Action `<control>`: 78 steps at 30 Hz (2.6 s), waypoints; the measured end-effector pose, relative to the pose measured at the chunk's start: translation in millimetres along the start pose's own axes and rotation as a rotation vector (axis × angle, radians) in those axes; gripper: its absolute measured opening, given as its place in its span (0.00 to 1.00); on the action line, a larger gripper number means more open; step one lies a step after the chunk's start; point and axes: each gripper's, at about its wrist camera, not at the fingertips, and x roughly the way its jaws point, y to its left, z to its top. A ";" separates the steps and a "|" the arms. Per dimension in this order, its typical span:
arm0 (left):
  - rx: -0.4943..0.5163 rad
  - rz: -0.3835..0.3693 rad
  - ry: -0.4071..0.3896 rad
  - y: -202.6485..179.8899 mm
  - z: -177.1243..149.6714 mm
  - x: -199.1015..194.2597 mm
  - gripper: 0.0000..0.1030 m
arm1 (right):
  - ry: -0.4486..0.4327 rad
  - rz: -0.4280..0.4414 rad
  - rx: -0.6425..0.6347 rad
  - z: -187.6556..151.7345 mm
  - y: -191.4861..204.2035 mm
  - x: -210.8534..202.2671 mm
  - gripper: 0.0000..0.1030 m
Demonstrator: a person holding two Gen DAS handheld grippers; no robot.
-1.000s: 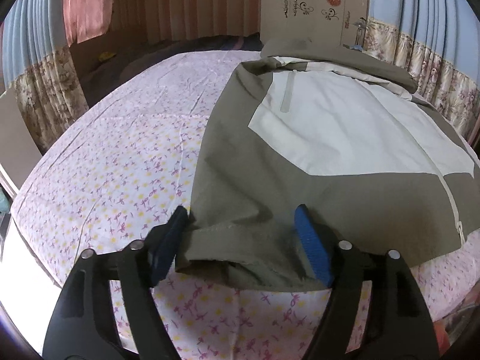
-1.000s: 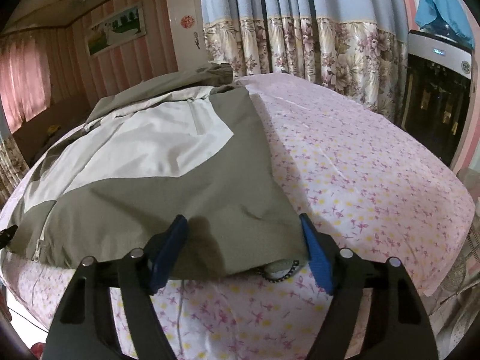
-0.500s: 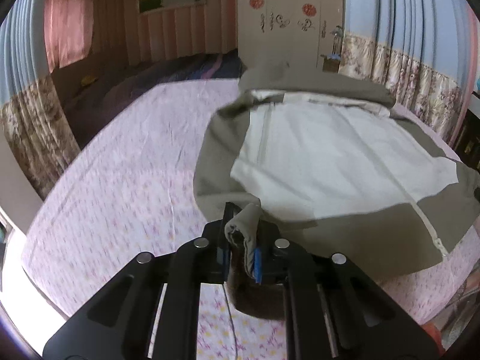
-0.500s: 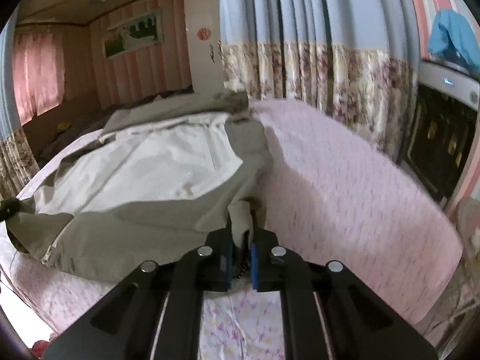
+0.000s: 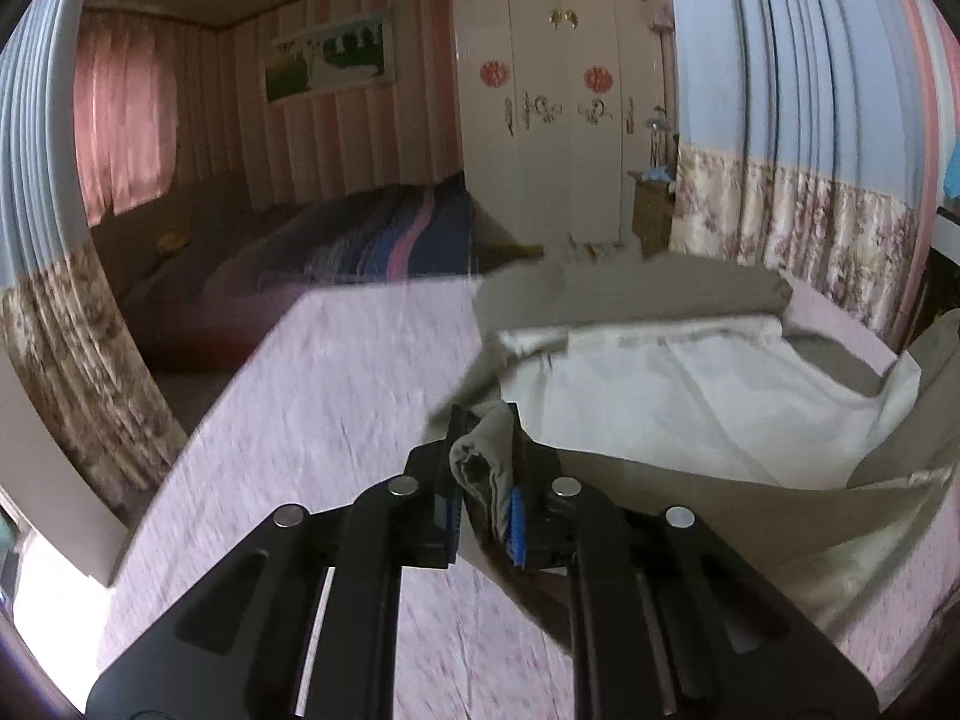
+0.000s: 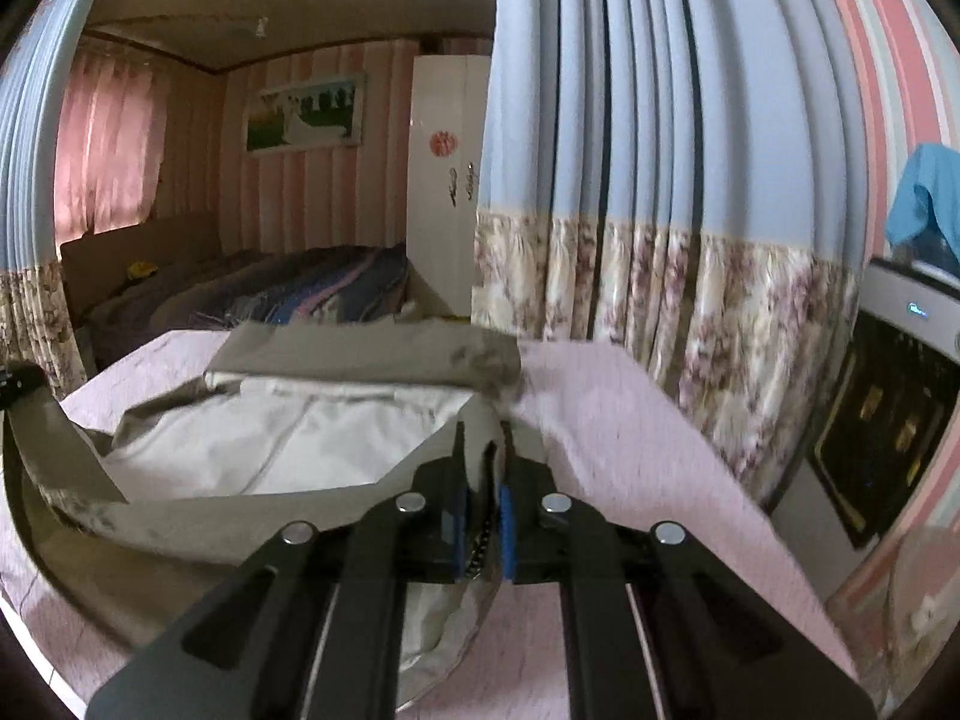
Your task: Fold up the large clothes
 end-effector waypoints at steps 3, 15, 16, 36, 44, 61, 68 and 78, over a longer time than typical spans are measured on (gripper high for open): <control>0.009 -0.003 -0.016 2.6 23.8 6.6 0.12 | 0.002 0.018 -0.028 26.0 -1.3 15.5 0.07; 0.130 0.109 -0.064 8.0 128.6 71.2 0.00 | 0.107 0.162 -0.037 124.5 -12.4 106.8 0.07; 0.131 0.121 -0.061 9.0 134.2 79.5 0.00 | 0.114 0.163 -0.045 131.7 -10.0 119.2 0.07; 0.071 0.033 0.103 3.1 120.3 179.2 0.00 | 0.164 0.194 0.053 146.1 19.2 225.9 0.07; 0.091 0.051 0.097 -3.0 117.3 180.1 0.00 | 0.200 0.156 0.036 141.2 15.4 233.4 0.08; 0.148 0.054 -0.014 -4.9 105.1 175.7 0.00 | 0.369 0.084 0.076 112.7 -2.1 287.8 0.08; 0.175 0.039 -0.005 -7.6 100.6 195.0 0.00 | 0.465 0.040 0.101 90.7 -9.6 332.2 0.09; 0.215 0.036 0.066 -19.8 86.9 237.5 0.00 | 0.572 0.007 0.082 56.0 -7.1 378.6 0.13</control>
